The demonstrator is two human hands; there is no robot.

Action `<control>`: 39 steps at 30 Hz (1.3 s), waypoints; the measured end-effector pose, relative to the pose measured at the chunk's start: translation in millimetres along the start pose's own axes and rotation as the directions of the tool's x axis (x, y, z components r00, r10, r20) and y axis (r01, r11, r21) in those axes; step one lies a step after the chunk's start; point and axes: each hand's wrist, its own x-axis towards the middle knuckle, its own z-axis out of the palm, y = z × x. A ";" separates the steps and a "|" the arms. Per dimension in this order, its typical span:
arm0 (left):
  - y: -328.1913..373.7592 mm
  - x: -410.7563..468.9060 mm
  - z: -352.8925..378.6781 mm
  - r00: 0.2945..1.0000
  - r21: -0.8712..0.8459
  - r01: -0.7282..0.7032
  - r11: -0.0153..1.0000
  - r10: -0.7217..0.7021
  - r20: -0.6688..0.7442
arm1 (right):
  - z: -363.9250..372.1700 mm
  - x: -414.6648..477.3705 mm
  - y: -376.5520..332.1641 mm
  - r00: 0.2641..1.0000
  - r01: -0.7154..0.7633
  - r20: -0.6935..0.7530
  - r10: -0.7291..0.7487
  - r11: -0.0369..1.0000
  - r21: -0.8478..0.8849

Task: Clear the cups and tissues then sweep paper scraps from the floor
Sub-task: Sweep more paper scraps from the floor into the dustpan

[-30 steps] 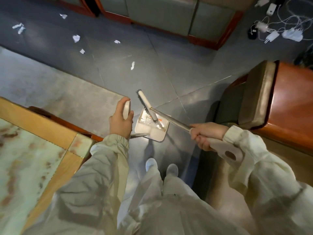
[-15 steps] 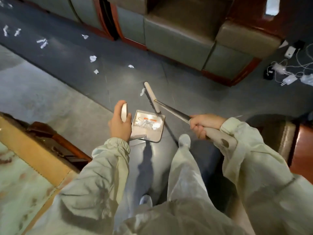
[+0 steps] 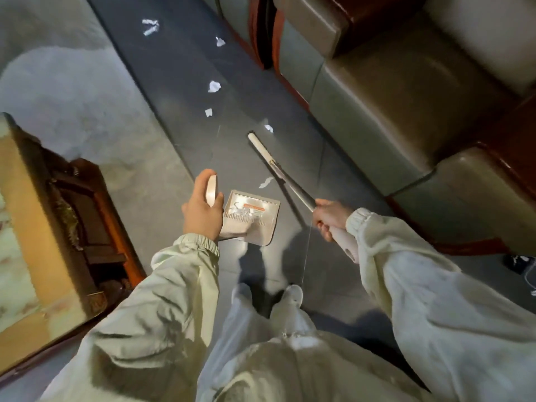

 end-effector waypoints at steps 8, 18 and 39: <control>34.3 59.9 26.5 1.000 -0.015 -0.002 1.000 0.002 0.005 | -20.1 55.2 -43.1 0.996 -0.014 0.085 0.039 0.961 -0.277; 55.9 104.2 26.4 1.000 -0.042 -0.002 0.999 0.003 0.024 | -48.1 17.1 -114.6 0.892 -0.265 0.355 0.279 0.960 -0.088; 135.4 239.2 106.2 0.984 -0.070 0.082 0.994 -0.092 -0.152 | -194.3 183.4 -280.6 0.997 0.020 0.077 0.006 0.941 -0.339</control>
